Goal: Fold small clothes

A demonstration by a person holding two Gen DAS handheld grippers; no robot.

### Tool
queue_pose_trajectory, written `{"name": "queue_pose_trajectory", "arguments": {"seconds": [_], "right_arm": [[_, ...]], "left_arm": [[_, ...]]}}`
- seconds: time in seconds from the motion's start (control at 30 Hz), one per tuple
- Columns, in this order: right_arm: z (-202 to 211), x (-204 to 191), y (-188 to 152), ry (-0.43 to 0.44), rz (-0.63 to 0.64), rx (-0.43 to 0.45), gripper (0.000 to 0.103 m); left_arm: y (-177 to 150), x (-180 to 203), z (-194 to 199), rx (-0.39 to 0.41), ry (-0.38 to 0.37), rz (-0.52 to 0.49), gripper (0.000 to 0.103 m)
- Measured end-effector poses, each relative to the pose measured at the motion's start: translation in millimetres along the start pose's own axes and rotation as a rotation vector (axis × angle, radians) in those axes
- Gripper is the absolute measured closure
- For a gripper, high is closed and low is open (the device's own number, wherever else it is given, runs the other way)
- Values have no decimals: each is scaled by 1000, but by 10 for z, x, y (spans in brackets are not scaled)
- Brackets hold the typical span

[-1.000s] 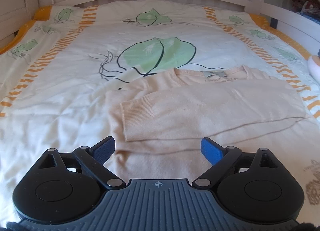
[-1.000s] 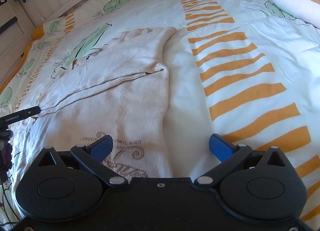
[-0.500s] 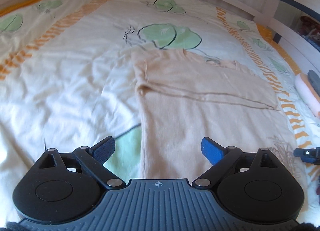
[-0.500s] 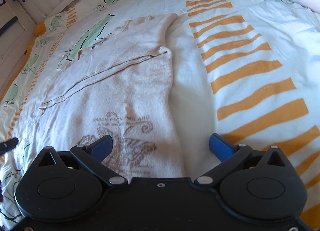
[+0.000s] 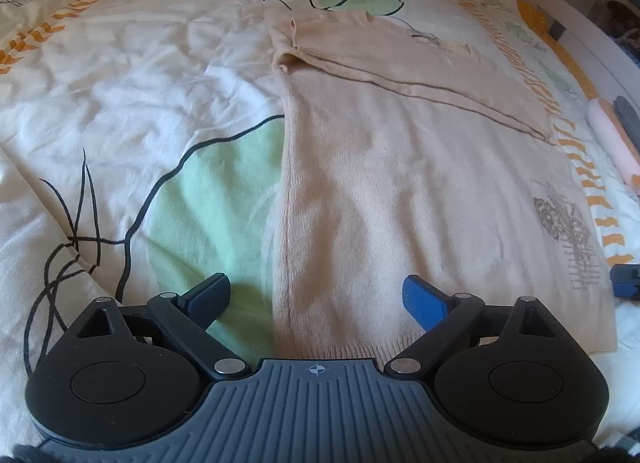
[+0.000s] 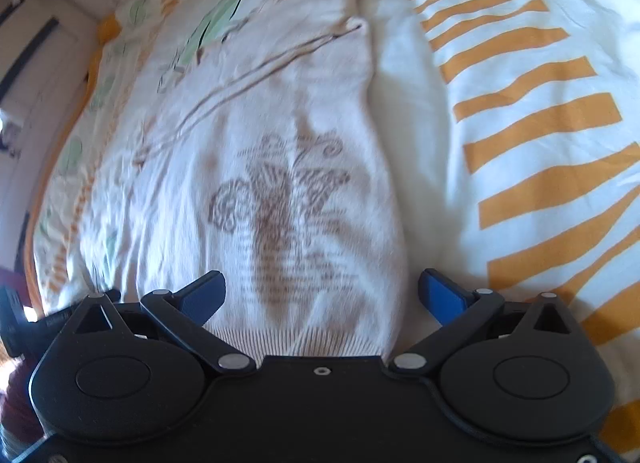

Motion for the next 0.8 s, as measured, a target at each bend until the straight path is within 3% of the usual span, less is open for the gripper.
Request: {"name": "queue_pose_trajectory", "arguments": {"seconds": [0.2, 0.53, 0.7, 0.8], "right_arm": [[-42, -98, -88, 28, 68, -44, 0], [-7, 55, -70, 129, -8, -26, 0], [11, 32, -70, 149, 0, -40, 0], [12, -19, -95, 155, 22, -65, 0]], "left_arm": [[-24, 14, -135, -44, -8, -12, 8], [-27, -17, -156, -39, -41, 11, 4], [-18, -16, -132, -35, -34, 9, 11], [-13, -17, -96, -39, -42, 6, 20]]}}
Point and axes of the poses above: each gripper's, at about its wrist camera, not at the fingertips, and z roughly against the way its jaws point, x to its right, y to its top, the point moved 2 cm from there along -z, roughly the way its jaws point, and after that the axes turned 15 degrees about x, right-handed, at the moved point
